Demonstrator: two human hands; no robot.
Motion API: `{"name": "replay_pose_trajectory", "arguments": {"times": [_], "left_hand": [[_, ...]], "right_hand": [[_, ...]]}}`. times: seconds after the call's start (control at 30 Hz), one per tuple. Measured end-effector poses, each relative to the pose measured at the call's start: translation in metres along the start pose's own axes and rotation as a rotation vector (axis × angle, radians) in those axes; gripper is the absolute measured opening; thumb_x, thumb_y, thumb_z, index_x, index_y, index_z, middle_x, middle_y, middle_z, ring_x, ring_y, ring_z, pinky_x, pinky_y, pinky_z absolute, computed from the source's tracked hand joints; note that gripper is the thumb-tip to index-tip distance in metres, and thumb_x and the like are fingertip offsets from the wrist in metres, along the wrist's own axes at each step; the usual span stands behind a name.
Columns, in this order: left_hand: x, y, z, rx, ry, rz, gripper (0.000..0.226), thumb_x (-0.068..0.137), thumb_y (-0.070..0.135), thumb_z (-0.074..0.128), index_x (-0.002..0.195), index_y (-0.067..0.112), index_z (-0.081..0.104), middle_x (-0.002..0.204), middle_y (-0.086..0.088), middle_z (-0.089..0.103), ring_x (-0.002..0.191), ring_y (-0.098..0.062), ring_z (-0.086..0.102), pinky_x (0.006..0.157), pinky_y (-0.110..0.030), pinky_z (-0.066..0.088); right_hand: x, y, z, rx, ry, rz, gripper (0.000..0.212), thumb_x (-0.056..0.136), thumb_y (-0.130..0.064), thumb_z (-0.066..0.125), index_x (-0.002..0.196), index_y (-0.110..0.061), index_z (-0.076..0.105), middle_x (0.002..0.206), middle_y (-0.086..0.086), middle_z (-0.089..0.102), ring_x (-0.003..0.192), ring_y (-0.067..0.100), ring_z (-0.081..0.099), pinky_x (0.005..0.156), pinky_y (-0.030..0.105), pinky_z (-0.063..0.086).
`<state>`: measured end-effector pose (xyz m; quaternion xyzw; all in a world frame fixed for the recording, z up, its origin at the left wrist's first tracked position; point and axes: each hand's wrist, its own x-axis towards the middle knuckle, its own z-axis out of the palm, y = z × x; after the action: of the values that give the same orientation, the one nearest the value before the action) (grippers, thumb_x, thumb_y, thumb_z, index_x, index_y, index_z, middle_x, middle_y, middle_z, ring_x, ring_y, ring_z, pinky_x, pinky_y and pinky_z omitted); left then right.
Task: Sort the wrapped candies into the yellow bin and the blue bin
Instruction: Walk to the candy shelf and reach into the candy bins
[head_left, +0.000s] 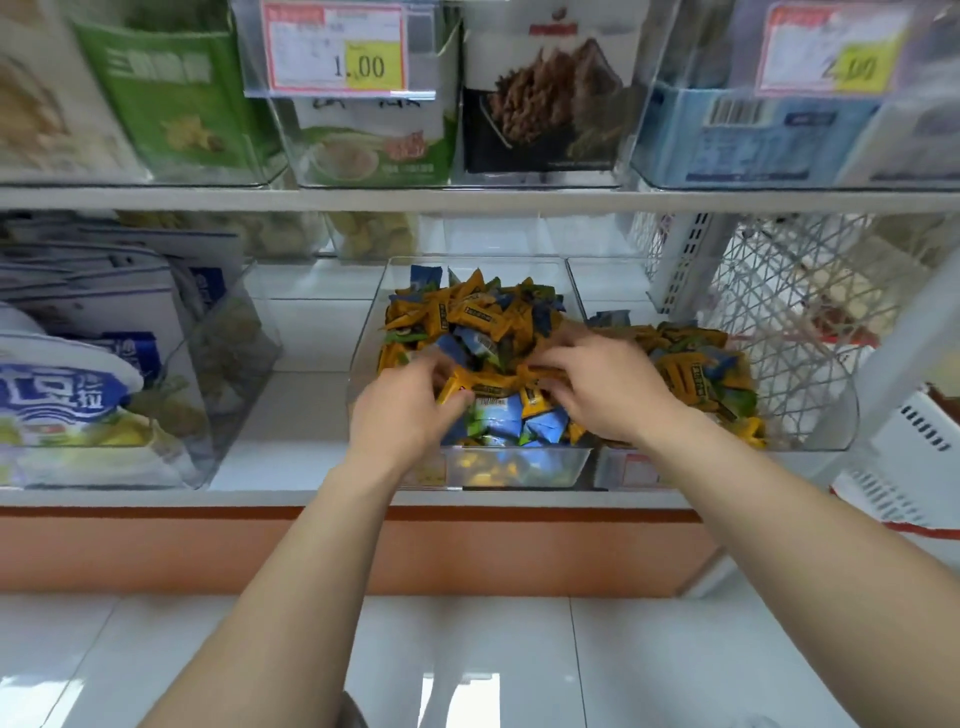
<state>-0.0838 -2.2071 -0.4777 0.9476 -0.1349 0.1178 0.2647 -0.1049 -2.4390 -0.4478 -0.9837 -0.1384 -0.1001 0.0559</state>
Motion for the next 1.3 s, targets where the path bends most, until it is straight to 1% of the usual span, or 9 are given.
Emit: {"name": "replay_pose_trajectory", "arguments": {"times": [0.2,0.33,0.47,0.57,0.63,0.77,0.87,1.1,1.3], "left_hand": [[0.023,0.015,-0.014,0.236,-0.124,0.034,0.032,0.087,0.043,0.068,0.111,0.027,0.056,0.097,-0.001,0.066,0.089,-0.027,0.063,0.064,-0.033,0.043],[0.007,0.003,-0.013,0.231,-0.026,0.123,0.038,0.083,0.038,0.074,0.117,0.026,0.062,0.107,-0.003,0.068,0.095,-0.028,0.064,0.072,-0.033,0.044],[0.002,-0.011,-0.026,-0.026,0.040,0.035,0.032,0.081,0.029,0.078,0.104,0.029,0.055,0.097,0.011,0.062,0.082,-0.016,0.057,0.069,-0.029,0.041],[0.004,-0.014,-0.031,0.006,-0.030,0.137,0.017,0.087,0.017,0.070,0.090,0.028,0.058,0.094,0.007,0.062,0.086,-0.020,0.060,0.070,-0.032,0.044],[0.003,-0.018,-0.031,0.054,-0.100,0.176,0.006,0.091,0.017,0.064,0.094,0.022,0.067,0.099,0.002,0.066,0.092,-0.023,0.061,0.074,-0.034,0.047],[0.002,-0.019,-0.031,0.113,-0.261,0.184,0.037,0.091,0.049,0.061,0.118,0.024,0.066,0.116,0.001,0.060,0.105,-0.017,0.056,0.087,-0.035,0.049],[0.003,-0.018,-0.033,0.118,-0.320,0.193,0.047,0.084,0.051,0.069,0.125,0.029,0.065,0.124,0.001,0.057,0.112,-0.018,0.053,0.092,-0.032,0.047],[0.001,-0.017,-0.027,0.167,-0.218,0.200,0.042,0.083,0.058,0.067,0.113,0.029,0.071,0.116,0.005,0.061,0.103,-0.015,0.057,0.073,-0.026,0.039],[0.005,-0.009,-0.026,-0.127,-0.069,0.095,0.037,0.084,0.050,0.071,0.109,0.023,0.075,0.126,0.004,0.060,0.115,-0.013,0.054,0.088,-0.025,0.039]], "right_hand": [[0.002,-0.007,-0.002,-0.161,0.090,0.091,0.033,0.085,-0.020,0.060,0.116,-0.029,0.065,0.115,0.000,0.065,0.109,0.028,0.059,0.097,0.044,0.041],[-0.002,-0.013,-0.010,-0.062,0.203,-0.057,0.016,0.089,-0.031,0.058,0.104,-0.027,0.063,0.099,-0.004,0.063,0.093,0.022,0.060,0.075,0.035,0.047],[-0.004,-0.029,-0.006,0.064,-0.116,-0.179,0.025,0.098,-0.040,0.048,0.120,-0.040,0.060,0.107,-0.009,0.060,0.095,0.020,0.061,0.064,0.034,0.050],[-0.004,-0.030,0.004,-0.075,-0.234,-0.155,0.038,0.102,-0.042,0.041,0.139,-0.043,0.049,0.130,-0.003,0.053,0.113,0.027,0.053,0.074,0.036,0.048],[-0.003,-0.033,0.006,-0.099,-0.255,-0.144,0.040,0.102,-0.044,0.038,0.141,-0.043,0.047,0.136,-0.003,0.051,0.116,0.029,0.051,0.082,0.041,0.052],[0.003,-0.038,0.008,-0.129,-0.322,-0.108,0.045,0.100,-0.055,0.035,0.142,-0.043,0.046,0.140,-0.002,0.051,0.115,0.031,0.057,0.080,0.039,0.053],[0.010,-0.044,0.012,-0.131,-0.372,-0.043,0.048,0.098,-0.061,0.037,0.142,-0.043,0.043,0.139,0.006,0.047,0.107,0.036,0.060,0.069,0.036,0.045],[0.003,-0.050,0.023,0.148,-0.177,0.032,0.038,0.091,-0.050,0.062,0.126,-0.034,0.063,0.109,-0.004,0.055,0.103,0.024,0.059,0.080,0.035,0.049],[-0.005,-0.049,0.021,0.537,0.026,0.203,0.028,0.089,-0.029,0.074,0.117,-0.025,0.072,0.114,-0.006,0.067,0.107,0.016,0.061,0.095,0.035,0.051]]}}
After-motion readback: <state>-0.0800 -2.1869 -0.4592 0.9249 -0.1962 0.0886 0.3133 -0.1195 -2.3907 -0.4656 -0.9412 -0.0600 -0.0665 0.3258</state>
